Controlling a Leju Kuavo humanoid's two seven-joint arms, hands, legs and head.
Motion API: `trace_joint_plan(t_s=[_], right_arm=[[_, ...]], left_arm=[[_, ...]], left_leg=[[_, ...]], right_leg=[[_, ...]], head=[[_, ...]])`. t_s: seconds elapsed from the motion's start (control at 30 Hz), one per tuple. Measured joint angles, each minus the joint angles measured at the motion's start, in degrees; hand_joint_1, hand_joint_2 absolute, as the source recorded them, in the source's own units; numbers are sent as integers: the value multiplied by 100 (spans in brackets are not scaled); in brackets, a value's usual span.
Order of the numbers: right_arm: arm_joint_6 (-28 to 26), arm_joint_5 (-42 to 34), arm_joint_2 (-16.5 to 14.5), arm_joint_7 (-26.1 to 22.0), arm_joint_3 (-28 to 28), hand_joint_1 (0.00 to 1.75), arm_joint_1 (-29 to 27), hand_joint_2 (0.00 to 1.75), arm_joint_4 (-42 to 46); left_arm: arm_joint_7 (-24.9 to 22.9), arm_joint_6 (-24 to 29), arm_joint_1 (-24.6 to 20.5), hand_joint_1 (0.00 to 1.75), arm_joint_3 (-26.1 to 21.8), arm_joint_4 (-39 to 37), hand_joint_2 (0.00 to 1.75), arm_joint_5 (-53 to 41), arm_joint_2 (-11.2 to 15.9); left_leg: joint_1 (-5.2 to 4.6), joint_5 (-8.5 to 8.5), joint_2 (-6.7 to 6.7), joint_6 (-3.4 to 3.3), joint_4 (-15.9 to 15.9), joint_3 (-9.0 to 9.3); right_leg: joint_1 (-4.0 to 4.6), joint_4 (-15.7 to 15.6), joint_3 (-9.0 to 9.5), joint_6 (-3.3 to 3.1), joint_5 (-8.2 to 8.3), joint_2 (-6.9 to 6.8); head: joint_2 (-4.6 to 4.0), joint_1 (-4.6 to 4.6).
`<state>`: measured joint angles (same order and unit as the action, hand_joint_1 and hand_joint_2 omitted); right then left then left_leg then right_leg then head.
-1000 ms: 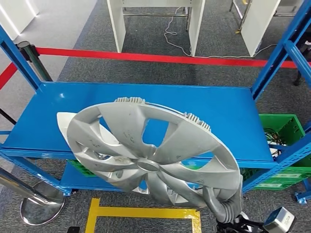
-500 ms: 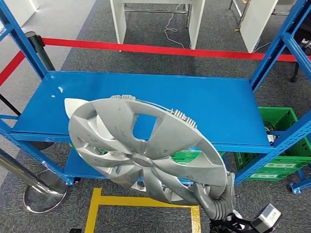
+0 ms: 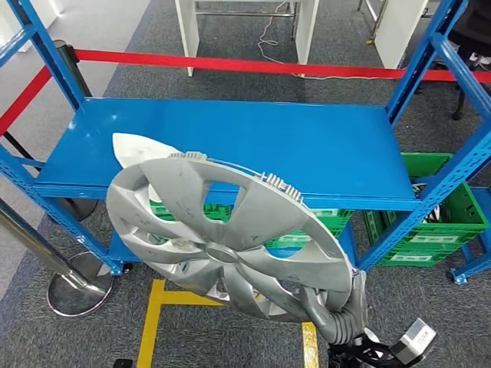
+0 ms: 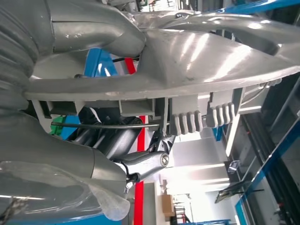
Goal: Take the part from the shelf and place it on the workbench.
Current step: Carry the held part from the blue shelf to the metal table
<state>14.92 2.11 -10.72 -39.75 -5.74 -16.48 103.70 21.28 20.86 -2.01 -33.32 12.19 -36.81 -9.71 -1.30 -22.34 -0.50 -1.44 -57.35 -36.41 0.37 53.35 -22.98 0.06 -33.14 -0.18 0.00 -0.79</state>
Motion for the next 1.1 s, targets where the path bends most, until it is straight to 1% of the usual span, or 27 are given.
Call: trace_joint_plan(t_s=[0.03,0.07,0.13,0.17,0.2,0.23,0.27,0.3,0.33,0.4,0.43,0.5,0.53,0.57,0.63,0.67,0.7,0.73,0.77,0.8,0.83,0.9,0.93,1.0,1.03,1.07,1.1], right_arm=[[-5,1,5,1,-13,175,1,175,-12],[-9,3,10,2,-27,175,2,175,-26],[-31,15,23,4,-60,175,8,175,-55],[-48,26,30,4,-77,175,15,175,-69],[-72,38,37,5,-95,175,25,175,-85],[-95,49,43,5,-110,175,36,175,-103],[-117,59,51,6,-123,175,46,175,-121],[-143,69,60,6,-137,175,58,175,-141],[-165,80,71,6,-152,175,71,175,-156],[-213,104,95,5,-199,175,102,175,-179],[-230,110,107,5,-223,175,117,175,-187],[-248,114,131,4,-260,175,138,175,-206],[-256,116,146,5,-272,175,143,175,-215],[-266,121,163,5,-283,175,147,175,-225],[-288,133,201,6,-311,175,162,175,-252],[-297,138,217,6,-328,175,174,175,-270],[-302,142,233,6,-345,175,185,175,-288],[-306,146,246,6,-360,175,194,175,-303],[-309,151,258,6,-375,175,202,175,-314],[-311,158,267,6,-389,175,212,175,-321],[-315,165,272,7,-402,175,223,175,-325],[-322,177,281,5,-430,175,252,175,-328],[-325,182,288,4,-446,175,264,175,-329],[-328,194,303,4,-487,175,283,175,-337],[-332,202,308,5,-509,175,285,175,-343],[-337,208,312,7,-529,175,285,175,-349],[-343,212,316,7,-542,175,286,175,-355]], left_arm=[[-1,4,9,0,-1,0,175,-3,-3],[-1,8,21,0,-2,0,175,-4,-4],[-1,10,33,0,-3,1,175,-5,-6],[1,12,31,0,-4,1,175,-6,-7],[4,14,26,0,-4,1,175,-7,-8],[8,17,22,0,-5,1,175,-7,-10],[11,21,21,0,-8,2,175,-8,-13],[12,25,22,0,-10,3,175,-16,-17],[12,28,21,0,-14,4,175,-27,-27],[12,39,14,0,-32,12,175,-51,-49],[13,45,10,0,-46,15,175,-59,-58],[15,53,14,0,-88,19,175,-85,-72],[16,50,17,0,-111,20,175,-96,-82],[20,41,20,0,-131,22,175,-104,-96],[34,22,18,0,-158,29,175,-105,-123],[45,19,16,0,-172,33,175,-105,-136],[56,25,16,0,-186,37,175,-107,-146],[66,33,15,0,-206,39,175,-109,-157],[75,43,16,0,-229,41,175,-114,-168],[84,54,13,0,-250,45,175,-122,-184],[91,62,7,0,-270,51,175,-133,-206],[104,78,-11,0,-291,73,175,-154,-254],[108,81,-16,0,-299,83,175,-161,-271],[113,85,-1,0,-332,90,175,-167,-280],[114,86,15,0,-357,90,175,-172,-278],[115,89,30,0,-384,91,175,-178,-276],[116,94,35,0,-406,91,175,-191,-274]], left_leg=[[7,-128,16,46,-72,-42],[20,-362,32,94,-239,-92],[75,-979,41,182,-884,-206],[102,-1160,40,215,-1253,-243],[127,-1190,40,244,-1533,-241],[152,-1072,38,269,-1659,-182],[175,-880,35,289,-1586,-38],[198,-723,27,306,-1322,188],[203,-686,17,316,-944,456],[187,-833,10,262,-269,857],[170,-916,16,225,-111,919],[176,-891,31,130,-49,843],[182,-844,33,78,-40,780],[186,-779,34,20,-33,705],[167,-637,50,-49,-36,535],[149,-561,62,-63,-39,441],[128,-482,79,-70,-44,340],[105,-404,99,-73,-49,237],[84,-327,129,-72,-53,139],[68,-248,170,-67,-57,54],[48,-177,216,-56,-64,-21],[24,-19,316,-28,-71,-127],[19,63,366,-5,-59,-170],[18,174,443,54,-36,-244],[21,80,414,86,-81,-282],[29,-143,350,120,-228,-324],[55,-471,257,153,-489,-374]], right_leg=[[-16,-1,-64,-33,53,-12],[-34,1,-141,-66,119,-25],[-41,35,-303,-101,241,-47],[-42,68,-386,-97,299,-60],[-46,117,-482,-87,354,-76],[-52,179,-585,-73,399,-91],[-61,251,-699,-56,434,-105],[-72,328,-813,-34,462,-116],[-74,406,-915,-8,483,-125],[-71,510,-1050,61,543,-144],[-66,532,-1094,97,589,-155],[-71,555,-1170,171,624,-157],[-75,625,-1225,202,514,-133],[-79,784,-1302,226,296,-99],[-85,1379,-1477,244,-278,-33],[-86,1722,-1540,241,-459,-18],[-83,1972,-1539,228,-488,-9],[-77,2079,-1469,205,-381,-1],[-68,2004,-1313,168,-189,15],[-50,1739,-1057,112,-11,75],[-18,1322,-710,49,65,183],[18,430,-97,-36,-52,367],[33,167,53,-50,-132,388],[23,42,19,-64,-105,267],[9,44,-40,-93,-40,197],[-8,36,-102,-120,31,119],[-17,40,-172,-143,92,36]], head=[[0,9],[0,26],[0,53],[0,59],[0,57],[0,59],[0,58],[0,59],[0,62],[0,59],[0,55],[0,50],[0,44],[0,36],[0,17],[0,14],[0,12],[0,13],[0,14],[0,15],[0,15],[0,12],[1,10],[1,5],[1,16],[0,29],[0,42]])
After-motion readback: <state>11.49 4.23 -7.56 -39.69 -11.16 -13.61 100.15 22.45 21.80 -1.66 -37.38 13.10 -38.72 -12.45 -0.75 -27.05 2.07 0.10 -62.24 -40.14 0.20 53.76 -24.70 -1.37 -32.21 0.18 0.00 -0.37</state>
